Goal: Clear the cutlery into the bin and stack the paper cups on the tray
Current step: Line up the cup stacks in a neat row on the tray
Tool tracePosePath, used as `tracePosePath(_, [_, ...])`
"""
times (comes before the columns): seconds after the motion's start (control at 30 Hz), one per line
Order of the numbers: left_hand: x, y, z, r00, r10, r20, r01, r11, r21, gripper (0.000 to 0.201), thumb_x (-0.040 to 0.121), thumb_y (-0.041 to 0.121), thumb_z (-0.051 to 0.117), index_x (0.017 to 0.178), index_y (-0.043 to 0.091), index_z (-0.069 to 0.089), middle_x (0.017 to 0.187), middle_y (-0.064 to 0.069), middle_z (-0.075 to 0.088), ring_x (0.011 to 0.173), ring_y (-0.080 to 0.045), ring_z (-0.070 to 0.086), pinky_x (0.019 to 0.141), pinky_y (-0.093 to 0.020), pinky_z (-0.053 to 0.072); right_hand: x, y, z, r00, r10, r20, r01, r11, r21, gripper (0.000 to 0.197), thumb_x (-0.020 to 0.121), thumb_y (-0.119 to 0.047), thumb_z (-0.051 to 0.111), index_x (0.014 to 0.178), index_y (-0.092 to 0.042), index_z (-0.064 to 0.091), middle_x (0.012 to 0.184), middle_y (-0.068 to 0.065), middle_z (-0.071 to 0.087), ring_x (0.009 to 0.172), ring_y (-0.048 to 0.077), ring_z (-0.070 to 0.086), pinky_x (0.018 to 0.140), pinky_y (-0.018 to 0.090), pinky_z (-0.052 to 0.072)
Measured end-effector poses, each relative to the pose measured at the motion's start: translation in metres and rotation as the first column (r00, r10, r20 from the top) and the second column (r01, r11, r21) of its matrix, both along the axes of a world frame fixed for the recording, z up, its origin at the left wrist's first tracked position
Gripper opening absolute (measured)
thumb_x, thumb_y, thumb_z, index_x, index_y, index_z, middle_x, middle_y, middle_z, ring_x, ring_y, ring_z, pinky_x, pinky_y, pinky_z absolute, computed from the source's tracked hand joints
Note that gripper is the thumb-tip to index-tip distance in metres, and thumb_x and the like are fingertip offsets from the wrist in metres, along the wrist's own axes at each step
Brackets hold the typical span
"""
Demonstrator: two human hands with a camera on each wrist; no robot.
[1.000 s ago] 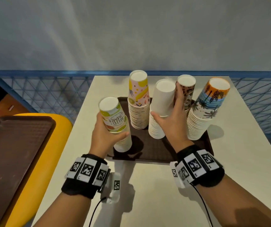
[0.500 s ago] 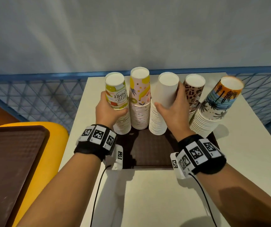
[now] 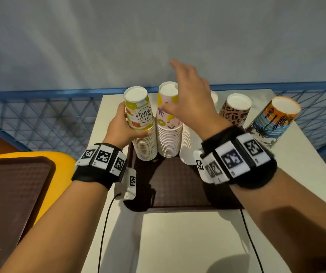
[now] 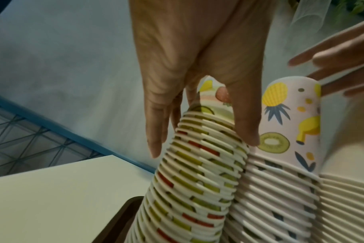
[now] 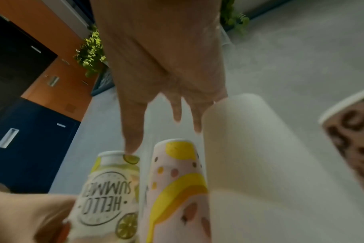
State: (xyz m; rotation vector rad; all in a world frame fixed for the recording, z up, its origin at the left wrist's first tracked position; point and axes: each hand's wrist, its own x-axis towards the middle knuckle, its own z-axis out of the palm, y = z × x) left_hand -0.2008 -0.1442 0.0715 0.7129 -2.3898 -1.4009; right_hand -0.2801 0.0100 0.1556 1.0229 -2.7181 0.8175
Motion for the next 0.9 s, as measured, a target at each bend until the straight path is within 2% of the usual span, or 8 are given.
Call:
tracePosePath(0.03, [0.000,-0.001,0.002,1.000,-0.010,0.016,0.011,1.000,-0.012,0.082,0.059,0.013,0.085,0.128,0.019,0.042,0.125,-0.001,0.059,0.110,-0.016,0.055,0.097,-0.038,0.048,-0.005,-0.006,0.001,0.999,0.005,0.042,-0.011,0.992,0.129,0.090,0.071,-0.035,0.076,0.143,-0.024,0.022,0.146,0.009,0.033,0.133,0.028,0.038,0.110,0.044,0.026])
tracePosePath(0.1, [-0.001,-0.002,0.002,0.999,-0.022,0.042,0.022,1.000,-0.017,0.074,0.060,0.012,0.085,0.123,0.017,0.048,0.123,-0.002,0.061,0.112,-0.019,0.057,0.098,-0.039,0.048,-0.011,-0.013,0.001,0.998,0.010,0.064,-0.028,0.954,0.298,0.082,0.071,-0.035,0.076,0.138,-0.022,0.030,0.136,0.010,0.045,0.125,0.030,0.045,0.105,0.046,0.031])
tracePosePath(0.2, [-0.006,-0.004,0.000,0.999,-0.020,0.048,0.022,0.999,-0.033,0.072,0.060,0.012,0.084,0.122,0.017,0.049,0.123,-0.003,0.062,0.114,-0.021,0.058,0.099,-0.041,0.048,-0.016,-0.018,0.003,1.000,0.013,0.019,-0.019,0.935,0.354,0.063,0.074,-0.029,0.075,0.126,-0.016,0.043,0.122,0.010,0.057,0.114,0.030,0.053,0.094,0.041,0.040])
tracePosePath(0.33, [-0.019,-0.009,0.000,0.999,-0.001,0.042,0.005,0.996,-0.092,0.073,0.060,0.016,0.084,0.124,0.016,0.048,0.123,-0.004,0.062,0.114,-0.021,0.058,0.097,-0.039,0.049,-0.021,-0.028,0.007,1.000,-0.007,0.027,-0.004,0.918,0.397,0.061,0.077,-0.023,0.073,0.128,-0.013,0.040,0.122,0.012,0.057,0.111,0.031,0.055,0.089,0.040,0.044])
tracePosePath(0.57, [-0.043,-0.017,0.005,1.000,0.017,0.026,-0.014,0.991,-0.134,0.070,0.061,0.014,0.083,0.122,0.015,0.048,0.122,-0.005,0.062,0.113,-0.022,0.058,0.090,-0.031,0.047,-0.037,-0.050,0.007,0.995,-0.100,0.019,0.080,0.884,0.462,0.059,0.083,-0.019,0.067,0.129,-0.007,0.033,0.125,0.014,0.051,0.113,0.031,0.054,0.094,0.039,0.040])
tracePosePath(0.77, [-0.050,-0.027,0.004,0.999,0.044,0.023,-0.040,0.986,-0.162,0.071,0.062,0.014,0.082,0.124,0.013,0.046,0.124,-0.007,0.061,0.115,-0.023,0.057,0.091,-0.032,0.046,-0.042,-0.062,0.006,0.988,-0.154,0.026,0.125,0.877,0.463,0.063,0.085,-0.022,0.063,0.134,-0.006,0.028,0.129,0.014,0.048,0.116,0.032,0.053,0.108,0.050,0.028])
tracePosePath(0.9, [-0.052,-0.029,0.003,0.998,0.055,0.011,-0.053,0.985,-0.162,0.072,0.062,0.014,0.082,0.125,0.014,0.046,0.124,-0.006,0.061,0.116,-0.023,0.057,0.092,-0.033,0.047,-0.043,-0.065,0.004,0.979,-0.190,0.071,0.139,0.884,0.446,0.062,0.085,-0.025,0.064,0.133,-0.006,0.029,0.130,0.013,0.048,0.116,0.032,0.053,0.109,0.055,0.024])
